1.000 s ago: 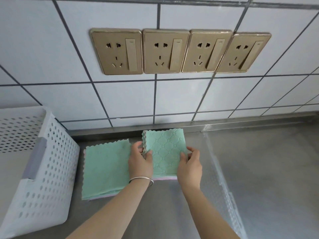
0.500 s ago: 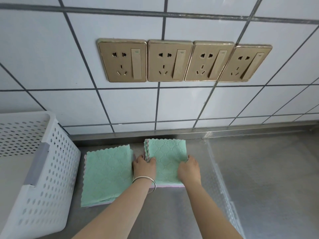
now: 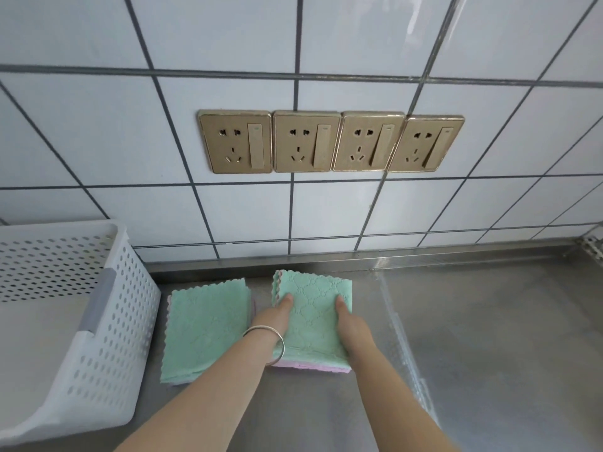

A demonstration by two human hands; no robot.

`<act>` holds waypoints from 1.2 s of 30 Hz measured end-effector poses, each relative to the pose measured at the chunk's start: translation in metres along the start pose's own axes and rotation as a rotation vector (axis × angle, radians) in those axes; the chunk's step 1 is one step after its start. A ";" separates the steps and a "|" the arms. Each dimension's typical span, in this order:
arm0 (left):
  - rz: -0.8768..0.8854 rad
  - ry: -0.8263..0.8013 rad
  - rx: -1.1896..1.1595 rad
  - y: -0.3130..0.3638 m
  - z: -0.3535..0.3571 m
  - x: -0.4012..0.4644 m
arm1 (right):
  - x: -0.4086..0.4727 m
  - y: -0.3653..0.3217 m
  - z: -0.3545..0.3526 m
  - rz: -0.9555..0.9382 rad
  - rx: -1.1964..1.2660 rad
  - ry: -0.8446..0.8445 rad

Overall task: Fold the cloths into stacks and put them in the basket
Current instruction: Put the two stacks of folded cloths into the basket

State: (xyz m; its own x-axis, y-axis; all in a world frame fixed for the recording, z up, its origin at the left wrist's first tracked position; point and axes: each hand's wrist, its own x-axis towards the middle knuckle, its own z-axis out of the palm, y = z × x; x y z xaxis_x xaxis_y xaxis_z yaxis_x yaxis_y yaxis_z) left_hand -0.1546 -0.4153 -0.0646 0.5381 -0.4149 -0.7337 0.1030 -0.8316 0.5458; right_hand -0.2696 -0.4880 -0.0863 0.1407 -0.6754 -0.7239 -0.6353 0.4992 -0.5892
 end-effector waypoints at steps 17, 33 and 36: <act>0.531 0.663 -0.186 -0.064 -0.243 -0.171 | -0.242 -0.113 0.106 -0.767 -0.037 -0.105; -0.090 0.254 0.299 -0.170 -0.451 -0.007 | -0.179 -0.136 0.382 -0.028 -0.166 -0.440; -0.111 0.211 0.423 -0.177 -0.449 0.026 | -0.159 -0.131 0.411 0.052 -0.252 -0.452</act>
State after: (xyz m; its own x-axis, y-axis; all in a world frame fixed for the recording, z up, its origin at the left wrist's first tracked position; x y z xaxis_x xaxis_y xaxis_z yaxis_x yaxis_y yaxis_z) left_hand 0.2171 -0.1128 0.0012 0.7054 -0.2679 -0.6563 -0.1562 -0.9618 0.2248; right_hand 0.1036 -0.2229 -0.0418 0.3825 -0.3237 -0.8654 -0.8053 0.3425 -0.4840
